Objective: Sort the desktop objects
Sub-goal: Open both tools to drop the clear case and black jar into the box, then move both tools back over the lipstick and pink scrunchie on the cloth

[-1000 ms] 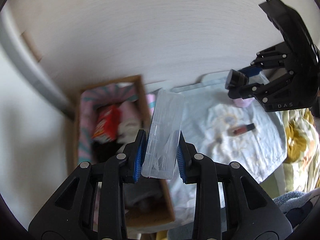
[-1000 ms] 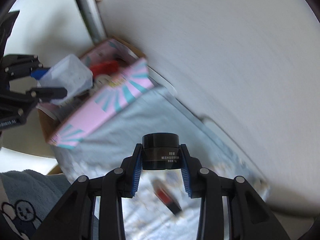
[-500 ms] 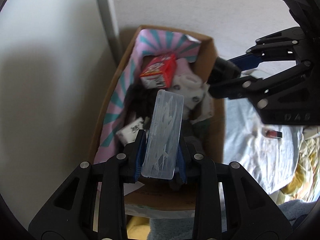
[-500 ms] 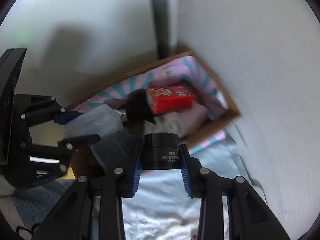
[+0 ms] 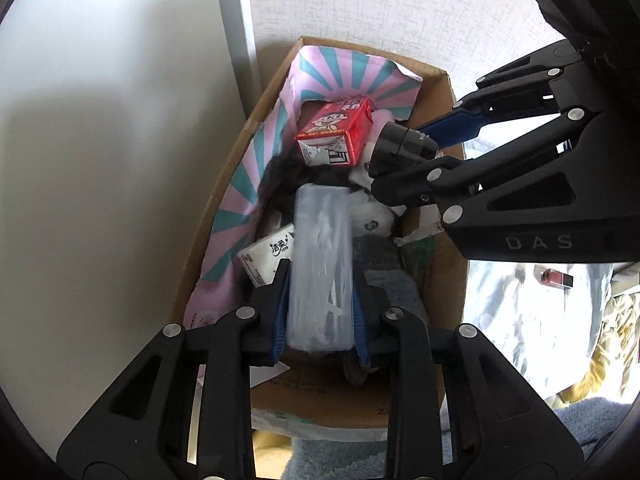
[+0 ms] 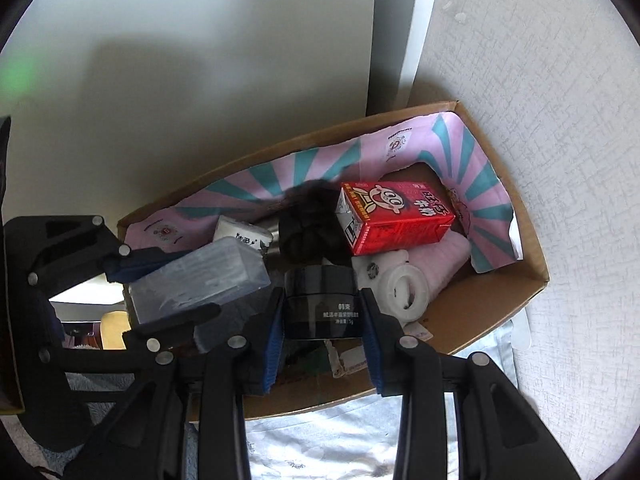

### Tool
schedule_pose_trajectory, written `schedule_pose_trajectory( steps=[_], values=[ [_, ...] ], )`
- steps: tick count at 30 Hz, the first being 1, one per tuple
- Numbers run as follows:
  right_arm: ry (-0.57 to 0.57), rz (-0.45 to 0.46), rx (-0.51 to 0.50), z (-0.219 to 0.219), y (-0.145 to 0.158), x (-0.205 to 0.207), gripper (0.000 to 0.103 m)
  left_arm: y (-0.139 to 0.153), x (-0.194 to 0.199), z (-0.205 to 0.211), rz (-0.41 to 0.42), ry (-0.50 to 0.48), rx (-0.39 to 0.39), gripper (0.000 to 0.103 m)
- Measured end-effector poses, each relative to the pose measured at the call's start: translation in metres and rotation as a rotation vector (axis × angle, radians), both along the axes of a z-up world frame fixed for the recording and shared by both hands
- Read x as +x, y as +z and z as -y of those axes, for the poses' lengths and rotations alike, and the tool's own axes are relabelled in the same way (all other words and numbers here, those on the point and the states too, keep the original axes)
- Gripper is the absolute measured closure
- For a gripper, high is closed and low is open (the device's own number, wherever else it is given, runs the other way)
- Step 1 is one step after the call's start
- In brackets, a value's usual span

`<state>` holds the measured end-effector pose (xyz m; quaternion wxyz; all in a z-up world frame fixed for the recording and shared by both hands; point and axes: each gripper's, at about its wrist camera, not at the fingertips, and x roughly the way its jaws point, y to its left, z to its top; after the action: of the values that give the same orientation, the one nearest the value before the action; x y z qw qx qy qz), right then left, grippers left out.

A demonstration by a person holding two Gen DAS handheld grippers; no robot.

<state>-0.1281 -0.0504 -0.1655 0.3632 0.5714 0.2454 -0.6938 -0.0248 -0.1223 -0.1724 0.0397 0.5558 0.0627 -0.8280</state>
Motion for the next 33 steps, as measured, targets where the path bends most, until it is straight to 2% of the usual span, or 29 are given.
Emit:
schedule_pose_trajectory(
  steps=[10, 14, 15, 16, 17, 18, 19, 20, 23, 25, 28, 33],
  values=[
    [0.006, -0.015, 0.009, 0.008, 0.003, 0.0, 0.07, 0.006, -0.009, 0.01, -0.013, 0.009, 0.005, 0.079],
    [0.0, -0.007, 0.023, 0.011, 0.0, 0.0, 0.07, 0.012, -0.008, 0.006, -0.032, -0.031, 0.06, 0.079],
    [-0.006, 0.003, 0.034, 0.011, -0.002, -0.001, 0.07, 0.015, -0.009, 0.004, -0.037, -0.035, 0.068, 0.076],
    [-0.013, 0.0, 0.04, 0.01, -0.002, -0.001, 0.063, 0.017, -0.009, 0.002, -0.036, -0.04, 0.072, 0.065],
    [-0.021, -0.01, 0.046, 0.009, 0.0, -0.001, 0.05, 0.019, -0.01, 0.0, -0.033, -0.047, 0.071, 0.053],
    [-0.027, -0.015, 0.048, 0.007, 0.001, -0.001, 0.043, 0.02, -0.01, -0.001, -0.03, -0.05, 0.06, 0.018],
    [-0.034, -0.021, 0.044, 0.006, 0.004, -0.001, 0.03, 0.023, -0.009, -0.003, -0.04, -0.046, 0.026, 0.001],
    [-0.04, -0.029, 0.032, 0.004, 0.007, -0.001, 0.022, 0.025, -0.008, -0.004, -0.061, -0.042, 0.011, 0.001],
    [-0.064, -0.061, -0.007, -0.003, 0.019, 0.001, 0.022, 0.032, -0.004, -0.003, -0.086, -0.051, 0.047, 0.001],
    [-0.081, -0.086, -0.022, -0.008, 0.024, 0.001, 0.018, 0.035, -0.003, -0.002, -0.092, -0.038, 0.038, 0.001],
    [-0.118, -0.124, -0.026, -0.016, 0.03, 0.007, 0.001, 0.039, -0.001, -0.004, -0.1, -0.042, 0.024, 0.001],
    [-0.182, -0.138, -0.056, -0.038, 0.042, 0.008, 0.001, 0.045, 0.002, -0.017, -0.112, -0.07, 0.019, 0.001]
  ],
)
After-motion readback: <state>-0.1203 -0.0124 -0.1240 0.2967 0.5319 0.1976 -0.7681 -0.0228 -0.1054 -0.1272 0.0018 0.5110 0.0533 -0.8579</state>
